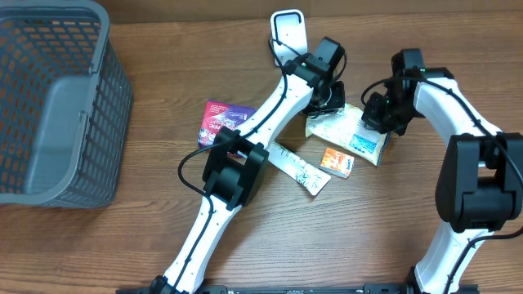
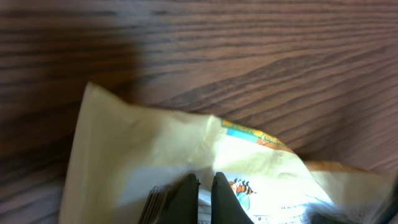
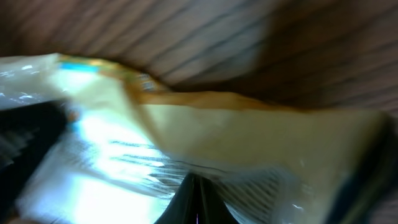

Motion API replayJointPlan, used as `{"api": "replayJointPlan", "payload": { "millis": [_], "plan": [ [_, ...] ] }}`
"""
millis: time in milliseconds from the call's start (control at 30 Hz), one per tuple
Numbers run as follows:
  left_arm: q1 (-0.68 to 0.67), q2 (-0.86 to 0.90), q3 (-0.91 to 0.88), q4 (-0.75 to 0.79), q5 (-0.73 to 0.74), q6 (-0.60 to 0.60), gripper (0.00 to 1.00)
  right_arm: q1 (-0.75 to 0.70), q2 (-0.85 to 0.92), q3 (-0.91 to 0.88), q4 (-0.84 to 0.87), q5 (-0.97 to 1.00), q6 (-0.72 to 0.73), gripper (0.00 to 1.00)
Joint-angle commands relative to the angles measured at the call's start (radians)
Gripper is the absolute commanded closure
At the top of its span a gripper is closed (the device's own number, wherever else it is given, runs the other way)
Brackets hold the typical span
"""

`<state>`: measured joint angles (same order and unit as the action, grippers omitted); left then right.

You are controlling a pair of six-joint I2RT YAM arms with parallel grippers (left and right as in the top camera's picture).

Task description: Scan the item barcode

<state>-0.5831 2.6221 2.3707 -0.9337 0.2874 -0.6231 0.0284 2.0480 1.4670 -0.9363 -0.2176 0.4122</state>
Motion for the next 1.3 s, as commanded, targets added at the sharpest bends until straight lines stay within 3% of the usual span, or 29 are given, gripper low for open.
{"api": "replayJointPlan", "payload": {
  "millis": [0,200,333,467,633,867,1133,1267],
  "plan": [
    [0.061,0.048,0.000,-0.093,-0.161,0.050,0.96,-0.011,0.026,-0.026,-0.015,0.195,0.033,0.96],
    [0.143,-0.094,0.003,-0.140,-0.155,0.081,0.96,-0.011,0.026,0.129,-0.160,0.246,0.029,0.96],
    [0.153,-0.199,0.003,-0.156,-0.053,0.080,0.96,-0.010,0.026,0.257,-0.292,0.183,0.025,0.96],
    [0.112,-0.232,0.002,-0.185,0.145,0.080,0.96,-0.010,0.027,0.279,-0.327,-0.001,-0.070,0.96],
    [0.006,-0.185,-0.022,-0.269,0.164,0.073,0.96,-0.009,0.030,0.218,-0.311,-0.024,-0.077,0.96],
    [-0.074,-0.061,-0.042,-0.291,0.063,0.035,0.96,-0.009,0.030,0.086,-0.190,-0.038,-0.076,0.96],
    [-0.018,-0.025,-0.035,-0.459,-0.336,0.010,0.96,-0.015,0.030,0.016,-0.104,0.099,0.007,0.96],
    [0.030,-0.076,0.013,-0.490,-0.319,0.011,0.96,-0.015,0.028,0.072,-0.132,0.116,0.007,0.96]
  ]
}}
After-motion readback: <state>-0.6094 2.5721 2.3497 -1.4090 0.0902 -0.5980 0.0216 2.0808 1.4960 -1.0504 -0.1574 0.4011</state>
